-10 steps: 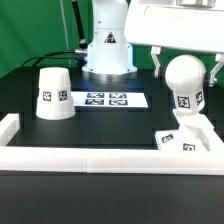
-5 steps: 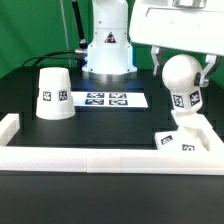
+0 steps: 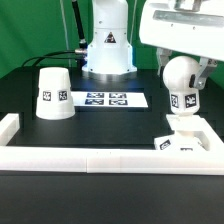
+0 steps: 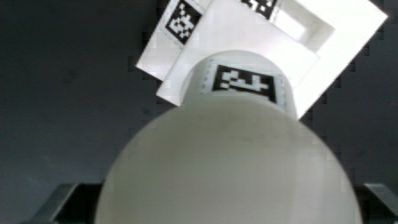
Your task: Assemble lamp
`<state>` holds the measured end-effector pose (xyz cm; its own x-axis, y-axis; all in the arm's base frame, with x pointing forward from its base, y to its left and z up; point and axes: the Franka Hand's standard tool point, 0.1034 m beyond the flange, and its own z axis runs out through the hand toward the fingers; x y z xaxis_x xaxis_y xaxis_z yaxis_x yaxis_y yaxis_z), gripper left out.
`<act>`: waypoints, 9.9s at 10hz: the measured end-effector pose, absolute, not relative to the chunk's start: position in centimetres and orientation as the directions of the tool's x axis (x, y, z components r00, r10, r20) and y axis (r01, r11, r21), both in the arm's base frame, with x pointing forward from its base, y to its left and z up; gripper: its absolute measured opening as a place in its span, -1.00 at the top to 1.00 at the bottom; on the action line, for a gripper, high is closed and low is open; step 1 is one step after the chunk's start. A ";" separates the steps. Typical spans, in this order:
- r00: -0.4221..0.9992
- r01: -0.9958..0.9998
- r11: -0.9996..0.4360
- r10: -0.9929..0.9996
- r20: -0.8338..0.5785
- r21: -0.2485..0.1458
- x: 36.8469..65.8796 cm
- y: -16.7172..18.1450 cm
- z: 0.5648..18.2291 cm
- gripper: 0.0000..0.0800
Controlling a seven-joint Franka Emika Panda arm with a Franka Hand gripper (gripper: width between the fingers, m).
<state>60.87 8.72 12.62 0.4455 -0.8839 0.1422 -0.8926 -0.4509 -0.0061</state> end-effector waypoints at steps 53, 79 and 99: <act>0.988 -0.076 -0.997 -0.079 0.136 -0.029 60.0 10.1 11.8 -0.75; 0.112 -0.990 -0.109 -0.993 -0.032 -0.090 60.9 10.3 11.5 -0.45; 0.973 -0.212 -0.976 -0.216 0.082 -0.056 60.8 11.4 11.2 -0.75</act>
Offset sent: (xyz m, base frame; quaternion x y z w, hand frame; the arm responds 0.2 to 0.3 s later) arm 0.0050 -0.0105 0.0005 0.0176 -0.0009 0.0515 0.9985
